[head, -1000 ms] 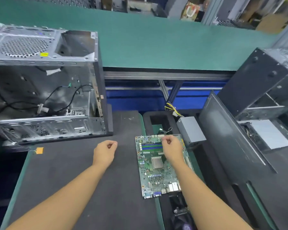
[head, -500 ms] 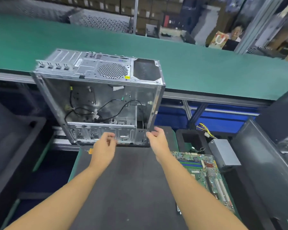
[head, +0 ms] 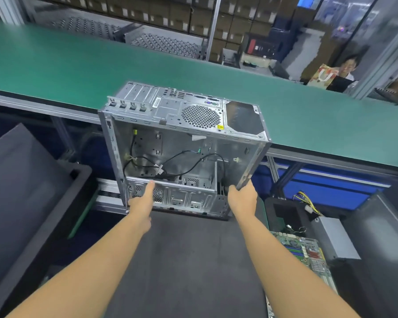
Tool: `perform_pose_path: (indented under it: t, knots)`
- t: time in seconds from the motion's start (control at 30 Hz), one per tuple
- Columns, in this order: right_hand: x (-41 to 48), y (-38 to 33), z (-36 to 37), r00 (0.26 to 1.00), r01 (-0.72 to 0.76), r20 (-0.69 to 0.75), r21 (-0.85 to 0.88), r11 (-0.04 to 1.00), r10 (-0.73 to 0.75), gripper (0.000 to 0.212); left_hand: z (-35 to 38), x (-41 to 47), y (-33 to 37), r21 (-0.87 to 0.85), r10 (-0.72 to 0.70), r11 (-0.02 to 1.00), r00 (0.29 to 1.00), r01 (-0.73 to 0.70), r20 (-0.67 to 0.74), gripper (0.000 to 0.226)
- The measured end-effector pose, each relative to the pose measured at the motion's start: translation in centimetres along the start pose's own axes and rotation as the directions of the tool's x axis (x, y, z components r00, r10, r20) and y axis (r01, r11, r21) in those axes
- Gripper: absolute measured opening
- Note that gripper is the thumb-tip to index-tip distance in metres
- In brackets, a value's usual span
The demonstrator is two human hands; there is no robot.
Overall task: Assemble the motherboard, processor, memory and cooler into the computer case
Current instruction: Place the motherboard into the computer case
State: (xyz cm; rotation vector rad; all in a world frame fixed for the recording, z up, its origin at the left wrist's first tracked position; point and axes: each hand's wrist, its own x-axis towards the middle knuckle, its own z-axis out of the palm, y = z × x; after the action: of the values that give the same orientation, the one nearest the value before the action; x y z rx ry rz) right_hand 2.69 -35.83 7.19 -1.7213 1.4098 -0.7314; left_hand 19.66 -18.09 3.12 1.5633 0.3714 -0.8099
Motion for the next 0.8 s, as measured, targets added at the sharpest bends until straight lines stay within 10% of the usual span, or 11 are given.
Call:
perform_pose_path:
  t: [0.33,0.8]
  knots:
    - [-3.2,1.2,-2.2,0.999,0.046,-0.011,-0.093,0.995,-0.047,0.011,0.5,-0.3,2.7,-0.027,0.008,1.000,0.998,-0.010,-0.063,0.061]
    - [-7.2,-2.1,-5.8,0.962,0.200,0.240,-0.301,0.932,-0.129,0.028,-3.5,-6.7,3.0,0.412,0.318,0.903,0.836,-0.123,-0.448,0.097]
